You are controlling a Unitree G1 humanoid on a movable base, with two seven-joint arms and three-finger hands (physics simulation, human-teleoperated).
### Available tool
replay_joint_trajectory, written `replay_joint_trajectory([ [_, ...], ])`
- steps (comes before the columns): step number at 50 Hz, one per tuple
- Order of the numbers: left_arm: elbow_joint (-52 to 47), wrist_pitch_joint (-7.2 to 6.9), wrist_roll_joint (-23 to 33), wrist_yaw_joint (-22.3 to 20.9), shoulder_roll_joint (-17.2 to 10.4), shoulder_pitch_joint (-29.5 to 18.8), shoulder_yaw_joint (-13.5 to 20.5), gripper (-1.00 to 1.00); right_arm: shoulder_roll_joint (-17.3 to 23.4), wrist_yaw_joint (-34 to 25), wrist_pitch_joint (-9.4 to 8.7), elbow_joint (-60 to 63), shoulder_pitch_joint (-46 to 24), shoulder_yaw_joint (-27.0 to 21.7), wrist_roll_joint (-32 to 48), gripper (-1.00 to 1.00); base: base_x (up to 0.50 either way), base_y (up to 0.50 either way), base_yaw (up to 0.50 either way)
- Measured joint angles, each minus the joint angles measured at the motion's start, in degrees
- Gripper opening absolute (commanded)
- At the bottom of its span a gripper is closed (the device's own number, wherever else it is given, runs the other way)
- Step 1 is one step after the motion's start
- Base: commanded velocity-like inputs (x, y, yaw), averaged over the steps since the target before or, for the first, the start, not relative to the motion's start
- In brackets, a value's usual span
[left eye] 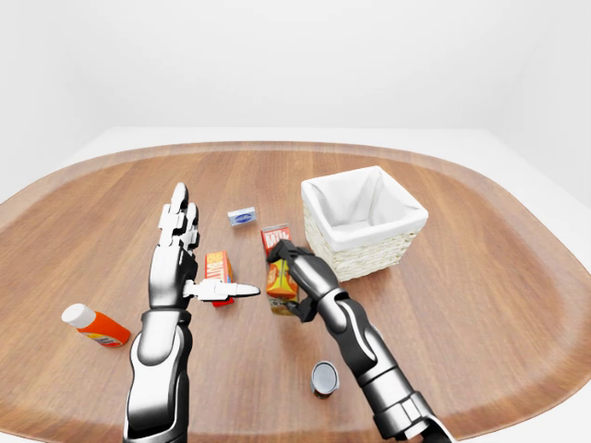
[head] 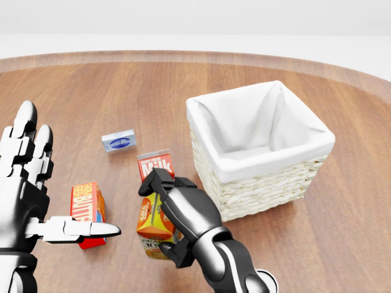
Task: Pick up the orange juice, and put it in the basket.
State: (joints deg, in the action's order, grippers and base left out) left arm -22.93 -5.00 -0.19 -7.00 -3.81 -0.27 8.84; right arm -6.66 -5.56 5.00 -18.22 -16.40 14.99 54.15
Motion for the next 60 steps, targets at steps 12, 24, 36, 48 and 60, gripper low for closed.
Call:
replay_joint_trajectory([
  [12,0.0,0.0,0.0,0.0,0.0,0.0,0.0,1.0,-0.07,-3.51,0.0,4.27,-1.48,-0.54,-0.62,-1.0,0.0,0.0,0.0],
  [24,0.0,0.0,0.0,0.0,0.0,0.0,0.0,1.0,0.15,-6.35,0.0,7.34,-2.94,-1.11,-0.66,-1.0,0.0,0.0,0.0],
  [36,0.0,0.0,0.0,0.0,0.0,0.0,0.0,1.0,0.31,-8.63,0.0,9.01,-5.04,-1.83,-0.45,-1.0,0.0,0.0,0.0],
  [48,0.0,0.0,0.0,0.0,0.0,0.0,0.0,1.0,0.31,-10.56,-0.28,10.28,-7.63,-2.63,-0.63,-1.0,0.0,0.0,0.0],
  [60,0.0,0.0,-0.01,0.0,0.0,0.0,0.0,1.0,0.28,-12.06,-1.43,11.41,-10.28,-3.34,-1.08,-1.0,0.0,0.0,0.0],
])
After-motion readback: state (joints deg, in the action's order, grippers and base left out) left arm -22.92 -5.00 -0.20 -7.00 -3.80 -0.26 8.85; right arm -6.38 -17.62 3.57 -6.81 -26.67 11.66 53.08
